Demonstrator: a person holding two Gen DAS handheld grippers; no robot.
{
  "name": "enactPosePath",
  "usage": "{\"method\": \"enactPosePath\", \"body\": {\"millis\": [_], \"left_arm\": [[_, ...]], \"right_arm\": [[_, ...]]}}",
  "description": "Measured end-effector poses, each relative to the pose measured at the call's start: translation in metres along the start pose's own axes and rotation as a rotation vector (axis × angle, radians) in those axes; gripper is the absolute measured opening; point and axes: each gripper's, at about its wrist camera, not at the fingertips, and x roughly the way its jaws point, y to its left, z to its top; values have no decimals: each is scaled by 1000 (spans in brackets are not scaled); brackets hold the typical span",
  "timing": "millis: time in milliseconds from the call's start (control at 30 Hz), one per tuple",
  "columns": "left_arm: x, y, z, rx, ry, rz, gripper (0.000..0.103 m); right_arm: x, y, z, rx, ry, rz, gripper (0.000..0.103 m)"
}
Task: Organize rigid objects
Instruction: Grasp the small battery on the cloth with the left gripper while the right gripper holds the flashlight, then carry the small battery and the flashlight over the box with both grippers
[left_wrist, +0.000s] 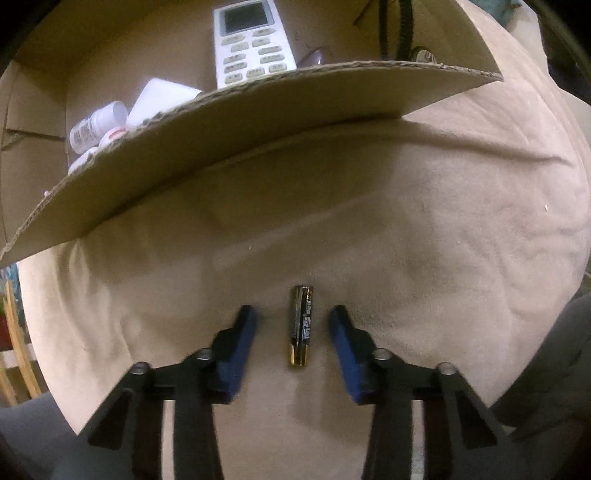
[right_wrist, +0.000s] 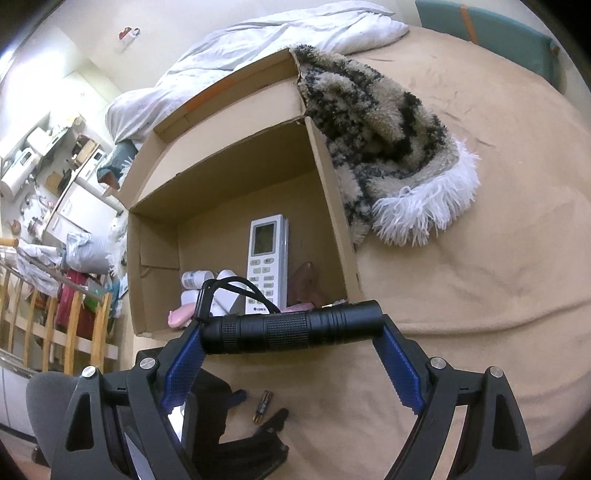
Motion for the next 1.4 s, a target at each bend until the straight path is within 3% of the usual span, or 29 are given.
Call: {"method": "enactPosePath", "body": {"millis": [67, 133, 233, 467, 867, 967, 1167, 1400], "left_arm": [[0, 1, 1, 1, 4, -3, 30], [0, 5, 2, -5, 6, -8, 9], [-3, 11, -1, -16, 10, -25, 9], [-19, 37, -9, -115, -22, 20, 9], [-110, 99, -28, -372, -239, 61, 9], [-135, 113, -11, -391, -309, 80, 9], [-169, 138, 36, -412, -370, 84, 9], [-145, 137, 79, -354, -370, 130, 9]], "right_arm": [[1, 1, 0, -7, 5, -1, 93], [2, 3, 0, -16, 9, -5, 93], [2, 5, -2, -22, 10, -12, 93], [2, 11, -5, -32, 9, 0, 93], [-12, 31, 5, -107, -37, 69, 93], [-17, 40, 18, -127, -61, 89, 93], [-16, 55, 58, -139, -106, 102, 93], [8, 62, 87, -114, -118, 109, 93]]}}
